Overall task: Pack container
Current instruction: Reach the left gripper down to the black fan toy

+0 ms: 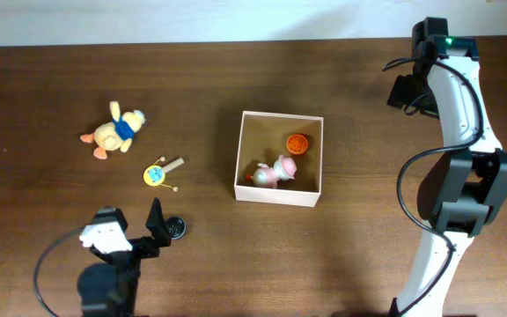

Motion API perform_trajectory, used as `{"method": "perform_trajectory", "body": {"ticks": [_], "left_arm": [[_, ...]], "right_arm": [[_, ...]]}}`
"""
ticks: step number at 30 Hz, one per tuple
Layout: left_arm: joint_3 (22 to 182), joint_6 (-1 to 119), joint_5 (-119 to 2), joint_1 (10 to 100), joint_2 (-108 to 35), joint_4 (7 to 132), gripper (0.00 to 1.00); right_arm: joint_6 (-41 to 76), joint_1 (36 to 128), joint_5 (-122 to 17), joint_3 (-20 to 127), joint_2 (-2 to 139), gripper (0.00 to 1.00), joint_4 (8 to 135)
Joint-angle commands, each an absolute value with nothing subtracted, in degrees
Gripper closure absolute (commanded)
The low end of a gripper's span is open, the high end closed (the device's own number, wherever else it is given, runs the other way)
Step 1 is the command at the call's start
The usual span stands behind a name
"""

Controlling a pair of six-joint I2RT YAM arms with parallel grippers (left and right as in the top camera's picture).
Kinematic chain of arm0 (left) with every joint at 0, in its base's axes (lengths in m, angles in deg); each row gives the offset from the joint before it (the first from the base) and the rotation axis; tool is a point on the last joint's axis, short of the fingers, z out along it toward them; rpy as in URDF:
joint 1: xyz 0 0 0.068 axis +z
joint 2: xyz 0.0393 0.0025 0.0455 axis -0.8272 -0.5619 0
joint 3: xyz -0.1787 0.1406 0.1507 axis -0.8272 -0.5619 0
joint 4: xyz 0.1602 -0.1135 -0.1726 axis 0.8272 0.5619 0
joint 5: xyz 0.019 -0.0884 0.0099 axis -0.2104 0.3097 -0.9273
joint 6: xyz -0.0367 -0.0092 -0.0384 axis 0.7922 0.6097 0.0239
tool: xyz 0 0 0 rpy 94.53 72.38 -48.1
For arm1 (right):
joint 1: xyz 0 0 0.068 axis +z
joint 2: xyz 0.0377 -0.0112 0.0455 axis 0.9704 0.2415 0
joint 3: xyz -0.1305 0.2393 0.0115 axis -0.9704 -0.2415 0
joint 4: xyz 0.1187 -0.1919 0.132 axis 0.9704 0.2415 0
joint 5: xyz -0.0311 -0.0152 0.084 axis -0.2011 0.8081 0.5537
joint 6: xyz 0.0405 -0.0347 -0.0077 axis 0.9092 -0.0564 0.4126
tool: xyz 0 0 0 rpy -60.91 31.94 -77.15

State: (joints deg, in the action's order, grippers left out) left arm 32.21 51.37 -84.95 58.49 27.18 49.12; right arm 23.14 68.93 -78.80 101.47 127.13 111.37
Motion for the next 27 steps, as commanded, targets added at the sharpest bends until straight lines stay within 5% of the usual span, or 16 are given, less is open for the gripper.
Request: {"method": "perform_trajectory", "body": {"ticks": [1, 14, 22, 27], "left_arm": [[41.1, 51.7, -83.3, 58.7, 19.5, 50.7, 0.01], [79.8, 50.1, -78.5, 58.7, -25.0, 78.8, 0.01], [83.6, 50.3, -50.9, 58.6, -39.2, 81.3, 0.01], [83.6, 45.8, -54.6, 58.5, -45.8, 87.9, 0.01]], "right_arm": [[24.1, 68.8, -78.8, 101.5, 127.2, 0.01, 111.2], [24.1, 68.8, -78.8, 101.5, 127.2, 0.01, 111.2], [24.1, 68.8, -78.8, 101.5, 127.2, 0.01, 111.2], [24.1, 68.8, -78.8, 101.5, 127.2, 0.01, 111.2]]}}
